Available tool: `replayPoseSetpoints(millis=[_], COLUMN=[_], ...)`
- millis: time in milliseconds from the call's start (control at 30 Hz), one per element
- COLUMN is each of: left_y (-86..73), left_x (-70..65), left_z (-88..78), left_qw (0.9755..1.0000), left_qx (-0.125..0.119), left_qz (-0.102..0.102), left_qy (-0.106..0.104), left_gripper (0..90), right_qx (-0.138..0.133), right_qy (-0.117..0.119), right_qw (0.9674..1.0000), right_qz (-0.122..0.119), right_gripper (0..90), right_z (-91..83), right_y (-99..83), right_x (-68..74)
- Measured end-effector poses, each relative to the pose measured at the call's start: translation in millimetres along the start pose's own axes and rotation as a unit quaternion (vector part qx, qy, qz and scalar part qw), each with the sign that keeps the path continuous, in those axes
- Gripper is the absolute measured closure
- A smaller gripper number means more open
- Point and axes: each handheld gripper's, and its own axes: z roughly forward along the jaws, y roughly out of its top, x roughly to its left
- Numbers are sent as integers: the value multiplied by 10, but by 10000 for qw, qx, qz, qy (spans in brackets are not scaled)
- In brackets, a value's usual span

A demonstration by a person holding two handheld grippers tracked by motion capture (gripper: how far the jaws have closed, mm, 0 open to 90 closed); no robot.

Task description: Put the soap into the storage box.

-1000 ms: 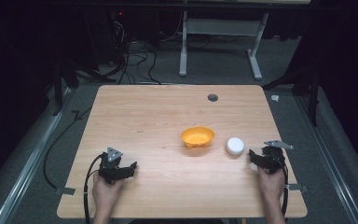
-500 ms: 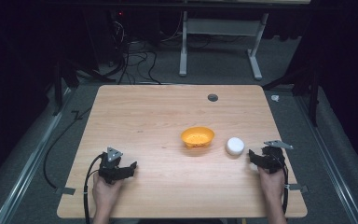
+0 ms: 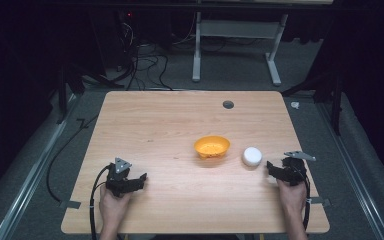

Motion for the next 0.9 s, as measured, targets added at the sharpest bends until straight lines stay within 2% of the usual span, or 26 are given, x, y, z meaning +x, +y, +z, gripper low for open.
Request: replayPoseSetpoints(millis=[367, 600, 900], left_y=[-1, -3, -4], left_x=[0, -2, -4], left_z=[0, 1, 1], left_qw=[10000, 10000, 10000], left_qx=[-1, -9, -8], left_qz=[4, 4, -6], left_qy=[6, 13, 13], left_gripper=[206, 206, 205], right_qx=[-188, -278, -281], right_qy=[318, 659, 780], right_qw=[9993, 9972, 9960], right_qz=[0, -220, -331], right_gripper=[218, 203, 177], right_z=[-184, -285, -254], right_y=[-79, -107, -68], right_x=[89, 248, 398])
